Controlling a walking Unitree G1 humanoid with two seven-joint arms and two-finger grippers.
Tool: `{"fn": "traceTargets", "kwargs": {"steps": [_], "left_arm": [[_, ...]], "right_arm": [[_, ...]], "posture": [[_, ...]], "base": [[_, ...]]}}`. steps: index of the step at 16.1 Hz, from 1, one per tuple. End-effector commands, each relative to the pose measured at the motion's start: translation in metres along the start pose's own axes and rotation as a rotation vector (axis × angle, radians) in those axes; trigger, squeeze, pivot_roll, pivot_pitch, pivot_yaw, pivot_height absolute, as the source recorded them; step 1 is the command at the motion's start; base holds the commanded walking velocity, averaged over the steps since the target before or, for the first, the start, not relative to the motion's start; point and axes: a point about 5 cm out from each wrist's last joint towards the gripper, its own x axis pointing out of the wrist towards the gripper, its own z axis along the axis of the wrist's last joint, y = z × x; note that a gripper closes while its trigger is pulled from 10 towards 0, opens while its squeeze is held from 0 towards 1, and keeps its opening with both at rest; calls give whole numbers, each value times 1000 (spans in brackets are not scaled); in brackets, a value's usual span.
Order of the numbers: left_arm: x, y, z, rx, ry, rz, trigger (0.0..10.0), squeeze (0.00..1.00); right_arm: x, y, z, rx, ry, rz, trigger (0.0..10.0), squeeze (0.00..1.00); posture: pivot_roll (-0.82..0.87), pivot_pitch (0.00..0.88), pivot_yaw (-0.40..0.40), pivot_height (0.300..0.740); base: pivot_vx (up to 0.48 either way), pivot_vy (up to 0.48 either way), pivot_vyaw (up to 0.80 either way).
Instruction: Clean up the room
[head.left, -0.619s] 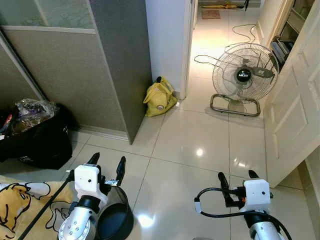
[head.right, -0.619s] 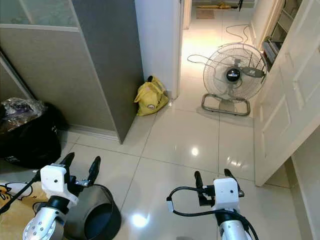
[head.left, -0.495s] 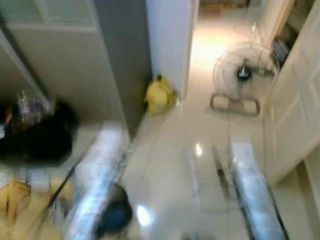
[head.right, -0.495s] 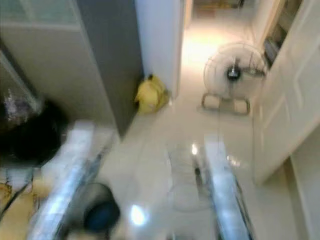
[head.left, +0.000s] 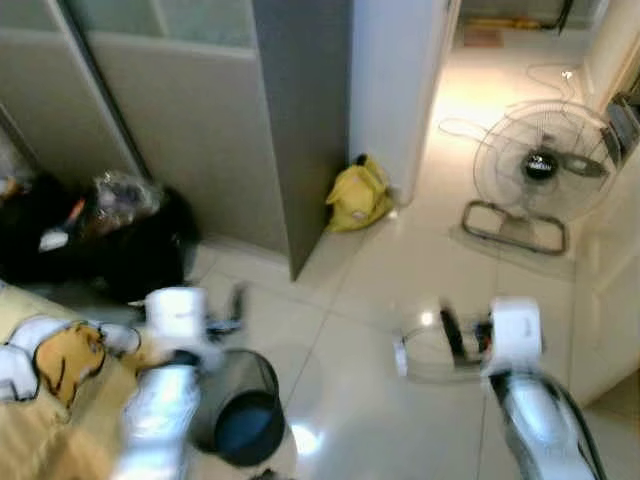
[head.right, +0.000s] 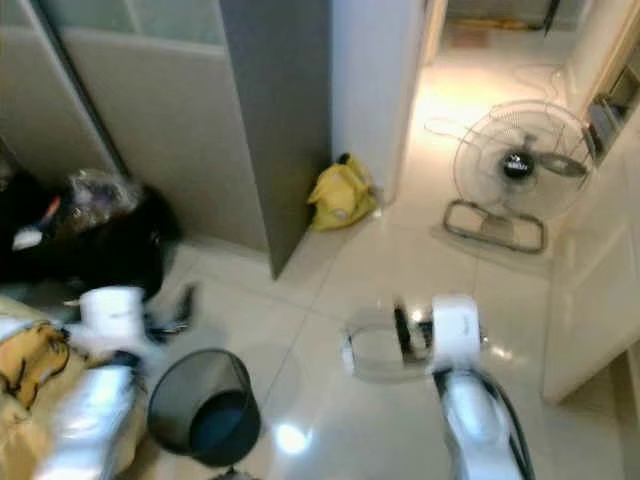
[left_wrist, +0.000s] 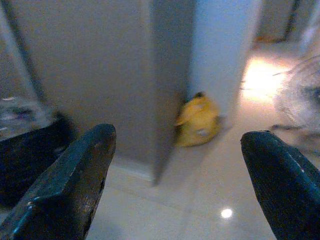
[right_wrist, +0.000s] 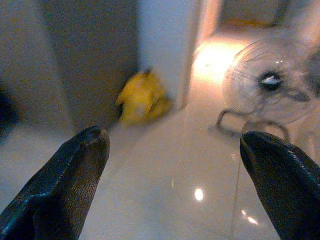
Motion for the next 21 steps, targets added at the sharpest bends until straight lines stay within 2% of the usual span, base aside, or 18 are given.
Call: {"fn": "traceTargets", "kwargs": {"steps": [1, 2, 3, 4, 5, 6, 8, 10, 13, 14, 15, 16, 17, 18, 19, 21], "left_arm": [[11, -7, 6, 19, -34, -11, 10000, 1000], [15, -8, 9, 57, -40, -10, 10000, 1000], [19, -5, 11, 82, -32, -21, 10000, 1000], [23, -5, 12, 46, -24, -38, 10000, 1000], [28, -8, 12, 71, -1, -62, 10000, 1000], [28, -9, 11, 85, 1, -60, 10000, 0], [23, -18, 11, 86, -22, -51, 10000, 0], [19, -13, 12, 43, -48, -54, 10000, 0], [7, -14, 14, 41, -89, -109, 10000, 0], [8, -13, 14, 58, -85, -114, 10000, 0], [13, -8, 13, 87, -77, -43, 10000, 0], [18, -5, 7, 95, -16, 46, 10000, 0], [21, -10, 8, 125, -14, 49, 10000, 0], [23, -14, 10, 135, -33, 31, 10000, 0], [27, -9, 13, 103, -36, 43, 10000, 0], [26, -4, 17, 115, -55, 30, 10000, 0]], "right_arm": [[4, 1, 2, 24, -26, -35, 10000, 1000], [4, 7, 7, 47, -49, -29, 10000, 1000], [5, 5, 7, 30, -38, -20, 10000, 1000], [6, 3, -1, 4, 2, -20, 10000, 1000], [7, 1, -12, 10, 54, -24, 10000, 1000], [5, 3, -17, 0, 73, -2, 10000, 1000], [9, 10, -18, -6, 74, 56, 10000, 1000], [14, 15, -18, -5, 74, 91, 10000, 1000], [16, 19, -19, -3, 71, 118, 10000, 1000], [16, 21, -20, 2, 70, 125, 10000, 1000], [21, 22, -15, 9, 49, 122, 10000, 1000], [29, 19, -7, 11, 16, 99, 10000, 1000], [42, 16, 4, 40, -11, 56, 10000, 1000], [47, 19, 10, 51, -30, 54, 10000, 1000], [50, 27, 13, 56, -41, 83, 10000, 1000], [43, 25, 0, 55, -1, 95, 10000, 1000]], "posture": [[-103, 0, 83, 735], [-115, 0, 82, 735], [-126, 0, 81, 735], [-132, 0, 79, 735], [-138, 0, 78, 735], [-136, 0, 78, 735], [-115, 0, 67, 735], [-95, 0, 57, 735], [-76, 0, 58, 735], [-77, 0, 61, 735], [-81, 0, 65, 735], [-86, 0, 67, 735], [-90, 0, 69, 735], [-89, 0, 63, 735], [-84, 0, 62, 735], [-80, 0, 65, 735]], "base": [[0, 0, 0], [0, 0, 0], [0, 0, 0], [0, 326, 419], [0, 480, 794], [0, 480, 775], [0, 240, 747], [0, 0, 738], [0, -317, 738], [0, -469, 731], [0, 0, 738], [0, 0, 725], [0, 0, 719], [0, 0, 719], [0, 0, 719], [0, 240, 719]]}}
